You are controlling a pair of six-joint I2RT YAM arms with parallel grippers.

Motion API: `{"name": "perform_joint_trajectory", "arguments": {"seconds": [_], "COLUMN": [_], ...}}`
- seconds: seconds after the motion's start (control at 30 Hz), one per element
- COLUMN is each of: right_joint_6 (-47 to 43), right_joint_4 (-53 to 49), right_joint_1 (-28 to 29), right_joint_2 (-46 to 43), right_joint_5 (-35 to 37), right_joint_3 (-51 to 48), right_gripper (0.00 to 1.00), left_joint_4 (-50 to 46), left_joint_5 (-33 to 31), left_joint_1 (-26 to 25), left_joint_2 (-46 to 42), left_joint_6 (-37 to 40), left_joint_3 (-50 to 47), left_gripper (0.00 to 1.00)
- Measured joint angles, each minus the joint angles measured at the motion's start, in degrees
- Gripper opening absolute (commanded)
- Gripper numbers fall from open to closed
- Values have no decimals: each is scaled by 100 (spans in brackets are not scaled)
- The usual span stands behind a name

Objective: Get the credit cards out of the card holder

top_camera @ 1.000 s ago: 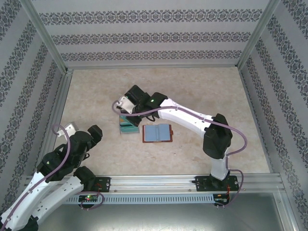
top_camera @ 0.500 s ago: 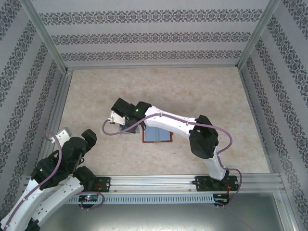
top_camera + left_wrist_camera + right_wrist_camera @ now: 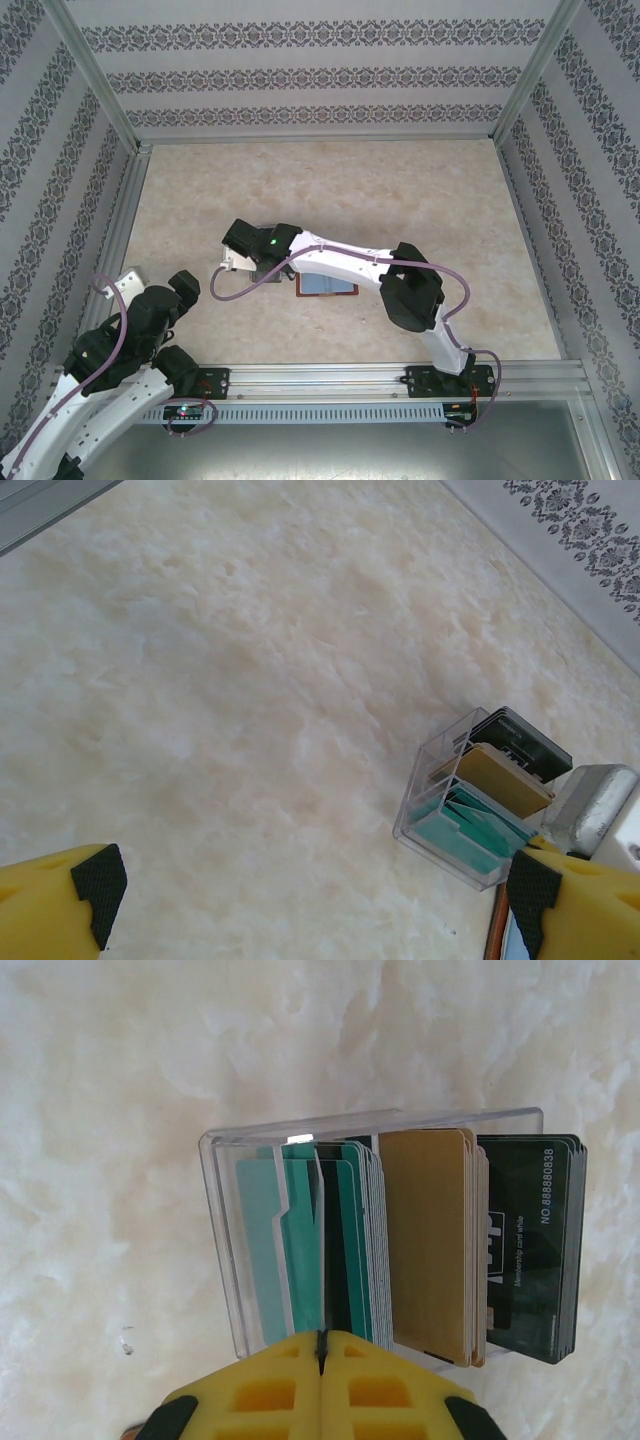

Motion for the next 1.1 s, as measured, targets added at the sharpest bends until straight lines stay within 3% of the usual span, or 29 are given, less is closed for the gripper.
{"name": "perform_joint_trajectory", "arguments": {"seconds": [0.5,0.73,1.1], "right_joint_6": [-68,2,293], "right_joint_4": [96,236,273], "right_joint_1": [-2,-17,-131], "right_joint_2": [138,289,382], "right_joint_5": [199,227,424], "right_joint_3": [-157,-155,-155], "right_gripper": [0,18,30], "left_joint_4": [2,-4,-42], "left_joint_5": [7,52,120], "left_joint_1": [0,0,0], "left_joint_2": [0,-94,-205], "left_joint_6": [0,-2,-2], "left_joint_3": [-2,-44,-79], "left_gripper": [100,100,100]}}
